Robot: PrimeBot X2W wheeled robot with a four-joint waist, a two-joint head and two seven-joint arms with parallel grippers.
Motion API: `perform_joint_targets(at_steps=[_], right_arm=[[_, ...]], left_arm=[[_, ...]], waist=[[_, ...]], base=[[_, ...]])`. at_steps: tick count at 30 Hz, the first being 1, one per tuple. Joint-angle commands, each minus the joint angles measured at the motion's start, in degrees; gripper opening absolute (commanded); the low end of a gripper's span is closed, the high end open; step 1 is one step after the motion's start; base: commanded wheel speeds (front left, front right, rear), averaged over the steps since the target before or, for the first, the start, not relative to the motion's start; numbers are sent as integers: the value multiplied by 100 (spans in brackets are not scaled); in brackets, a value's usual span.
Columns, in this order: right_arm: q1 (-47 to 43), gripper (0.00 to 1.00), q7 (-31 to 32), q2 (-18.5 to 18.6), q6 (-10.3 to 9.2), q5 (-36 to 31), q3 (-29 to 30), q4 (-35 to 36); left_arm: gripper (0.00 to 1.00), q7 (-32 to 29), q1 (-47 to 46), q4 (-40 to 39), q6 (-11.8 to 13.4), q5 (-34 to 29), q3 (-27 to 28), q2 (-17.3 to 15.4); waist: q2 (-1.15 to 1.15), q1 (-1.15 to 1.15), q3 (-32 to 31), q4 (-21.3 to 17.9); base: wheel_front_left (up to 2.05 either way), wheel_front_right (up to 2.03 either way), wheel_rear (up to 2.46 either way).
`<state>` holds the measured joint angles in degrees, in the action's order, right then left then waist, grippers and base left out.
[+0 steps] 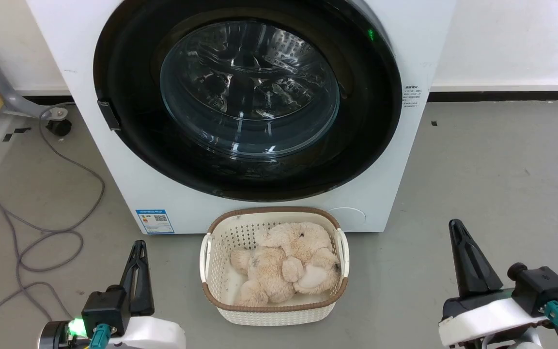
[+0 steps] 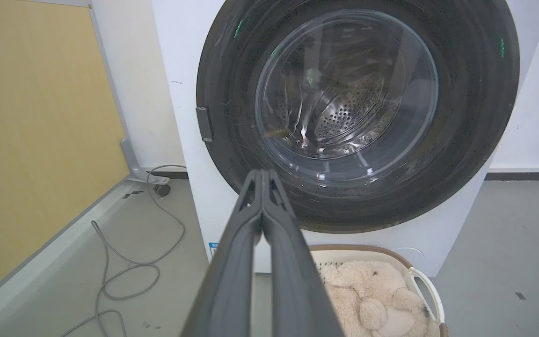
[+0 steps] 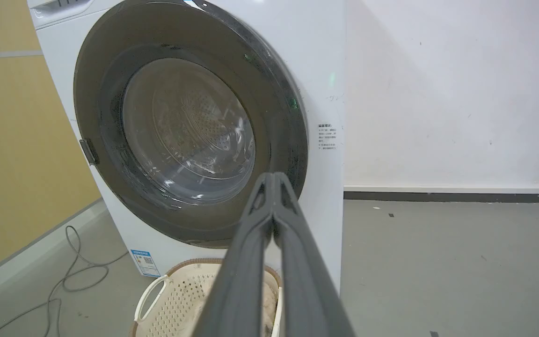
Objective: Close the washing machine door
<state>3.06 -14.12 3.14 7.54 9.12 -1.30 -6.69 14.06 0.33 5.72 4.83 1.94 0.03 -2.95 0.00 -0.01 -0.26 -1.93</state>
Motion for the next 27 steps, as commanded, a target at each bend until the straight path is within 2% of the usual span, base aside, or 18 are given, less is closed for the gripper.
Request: perform_joint_targets(at_steps=[1, 27], right_arm=[[-21, 0, 40, -2, 0, -24, 4, 44], [-87, 0, 358, -7, -2, -229, 33, 188]], left_arm=[[0, -40, -2, -26, -30, -12, 2, -2], [0, -356, -9, -152, -135, -54, 1, 0]], waist=[[0, 1, 1, 4], [0, 1, 6, 48]], base=[[0, 0, 0], [0, 0, 0]])
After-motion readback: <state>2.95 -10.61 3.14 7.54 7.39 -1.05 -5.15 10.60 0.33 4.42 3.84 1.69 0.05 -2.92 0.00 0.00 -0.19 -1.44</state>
